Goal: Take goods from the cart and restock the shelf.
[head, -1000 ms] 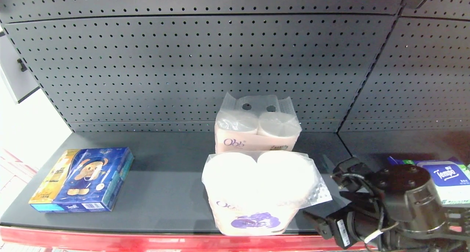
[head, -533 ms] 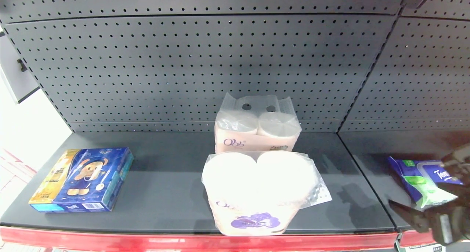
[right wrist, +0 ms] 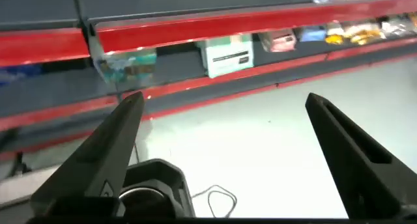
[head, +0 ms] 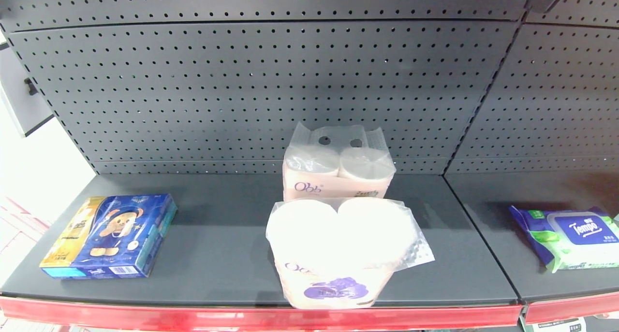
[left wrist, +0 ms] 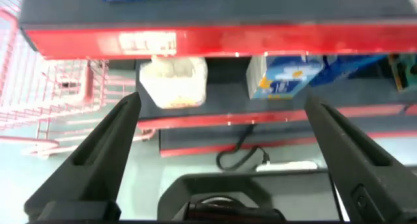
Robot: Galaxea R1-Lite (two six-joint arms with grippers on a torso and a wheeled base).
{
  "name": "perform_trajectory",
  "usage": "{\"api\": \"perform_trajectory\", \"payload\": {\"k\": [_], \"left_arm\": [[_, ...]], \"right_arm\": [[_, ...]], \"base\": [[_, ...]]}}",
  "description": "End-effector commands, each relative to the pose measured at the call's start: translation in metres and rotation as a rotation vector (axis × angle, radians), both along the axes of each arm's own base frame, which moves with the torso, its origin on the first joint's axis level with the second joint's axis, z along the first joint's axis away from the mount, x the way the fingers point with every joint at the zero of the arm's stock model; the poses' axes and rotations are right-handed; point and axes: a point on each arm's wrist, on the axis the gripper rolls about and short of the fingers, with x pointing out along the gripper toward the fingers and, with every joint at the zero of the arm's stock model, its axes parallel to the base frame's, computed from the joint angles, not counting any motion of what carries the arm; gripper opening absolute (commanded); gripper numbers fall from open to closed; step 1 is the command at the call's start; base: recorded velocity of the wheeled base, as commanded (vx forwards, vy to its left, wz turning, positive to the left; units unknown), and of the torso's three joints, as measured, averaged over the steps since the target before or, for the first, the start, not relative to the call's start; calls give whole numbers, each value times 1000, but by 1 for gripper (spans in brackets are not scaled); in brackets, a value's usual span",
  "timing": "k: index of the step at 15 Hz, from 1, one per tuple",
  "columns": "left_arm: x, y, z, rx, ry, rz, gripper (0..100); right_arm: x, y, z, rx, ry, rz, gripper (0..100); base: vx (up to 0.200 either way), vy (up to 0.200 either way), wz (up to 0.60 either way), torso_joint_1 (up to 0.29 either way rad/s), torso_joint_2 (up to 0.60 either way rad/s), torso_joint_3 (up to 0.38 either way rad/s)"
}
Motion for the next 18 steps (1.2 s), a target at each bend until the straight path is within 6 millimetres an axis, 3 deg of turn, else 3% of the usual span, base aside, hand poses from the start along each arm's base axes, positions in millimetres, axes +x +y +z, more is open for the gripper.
{"api": "perform_trajectory", "payload": {"k": [1,3,5,7,8,11,12,15,18], "left_arm": [[-13,1,-24,3,-102,-8,100],[-17,2,-26,-5,-140,-14,100],[-14,0,-26,-19,-164,-42,100],[-1,-3,-31,-21,-257,-46,100],[1,-2,-31,-14,-271,-22,100],[1,-1,-32,-3,-277,39,100],[7,-1,-34,-9,-326,52,100],[20,-6,-42,-34,-489,-108,100],[19,-4,-44,4,-448,-33,100]], "right_arm": [[-25,5,-31,13,-124,28,100],[-20,6,-55,41,-213,89,100],[-7,4,-57,26,-310,97,100],[15,2,-91,9,-355,107,100],[20,1,-94,9,-439,95,100],[21,2,-94,-1,-451,125,100],[22,4,-94,56,-462,243,100],[22,7,-94,115,-465,362,100],[20,0,-94,25,-475,56,100]], "base": [[0,0,0,0,0,0],[0,0,0,0,0,0],[0,0,0,0,0,0],[0,0,0,0,0,0],[0,0,0,0,0,0],[0,0,0,0,0,0],[0,0,0,0,0,0],[0,0,0,0,0,0],[0,0,0,0,0,0]]}}
